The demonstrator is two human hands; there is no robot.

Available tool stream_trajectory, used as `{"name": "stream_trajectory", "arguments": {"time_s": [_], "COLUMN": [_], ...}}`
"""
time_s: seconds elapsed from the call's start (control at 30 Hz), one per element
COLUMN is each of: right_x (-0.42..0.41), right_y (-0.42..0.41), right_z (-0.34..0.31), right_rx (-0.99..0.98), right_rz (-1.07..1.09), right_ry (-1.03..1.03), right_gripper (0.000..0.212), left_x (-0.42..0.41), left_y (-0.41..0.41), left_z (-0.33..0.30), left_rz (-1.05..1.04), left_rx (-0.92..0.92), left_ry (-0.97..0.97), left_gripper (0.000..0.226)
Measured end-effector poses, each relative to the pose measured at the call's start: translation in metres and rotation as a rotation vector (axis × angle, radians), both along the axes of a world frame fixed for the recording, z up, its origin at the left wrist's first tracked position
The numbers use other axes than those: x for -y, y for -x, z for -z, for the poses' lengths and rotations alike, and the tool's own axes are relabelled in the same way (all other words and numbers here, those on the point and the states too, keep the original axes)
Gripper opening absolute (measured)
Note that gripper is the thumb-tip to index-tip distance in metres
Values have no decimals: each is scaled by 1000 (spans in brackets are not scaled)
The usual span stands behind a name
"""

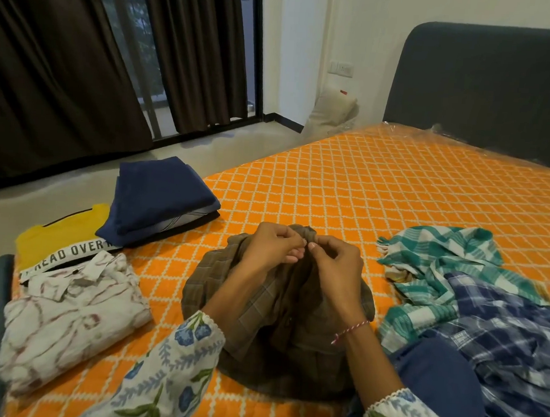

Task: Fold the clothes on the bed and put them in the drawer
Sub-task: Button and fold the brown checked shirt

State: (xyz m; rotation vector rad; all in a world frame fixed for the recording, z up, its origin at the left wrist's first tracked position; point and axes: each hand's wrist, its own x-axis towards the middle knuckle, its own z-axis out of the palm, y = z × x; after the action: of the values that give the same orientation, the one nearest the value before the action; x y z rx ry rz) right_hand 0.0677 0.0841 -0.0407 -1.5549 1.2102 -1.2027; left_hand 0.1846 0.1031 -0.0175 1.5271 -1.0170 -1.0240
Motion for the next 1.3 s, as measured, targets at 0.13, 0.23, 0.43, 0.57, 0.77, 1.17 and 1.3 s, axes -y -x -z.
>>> {"name": "stream_trajectory", "arguments": {"time_s": [0.13, 0.23, 0.43, 0.57, 0.77, 1.17, 1.3], "right_x": [11, 15, 19, 15, 27, 85, 110], "right_y": [6, 8, -2, -8, -12, -20, -30], "right_z": [-4, -8, 0, 0, 6, 1, 3], "right_rx": [373, 292, -5, -261, 156, 378, 376], "right_rz": [-154, -238, -127, -55, -118, -221, -138], "right_ry": [-415, -384, -130, 96, -370, -623, -616], "right_gripper": [22, 19, 19, 16, 17, 21, 17], "left_x": [3, 4, 2, 4, 13, 24, 25], "left_y": [-7, -7, -3, 1, 1, -25, -22], "left_z": [2, 3, 14, 21, 37, 60, 69], "left_rz": [19, -2, -113, -154, -164, 269, 208], "left_rx": [91, 234, 208, 109, -109, 189, -88], "left_ry": [26, 59, 113, 93, 88, -122, -99], "left_gripper": [16, 13, 12, 14, 31, 26, 22]}}
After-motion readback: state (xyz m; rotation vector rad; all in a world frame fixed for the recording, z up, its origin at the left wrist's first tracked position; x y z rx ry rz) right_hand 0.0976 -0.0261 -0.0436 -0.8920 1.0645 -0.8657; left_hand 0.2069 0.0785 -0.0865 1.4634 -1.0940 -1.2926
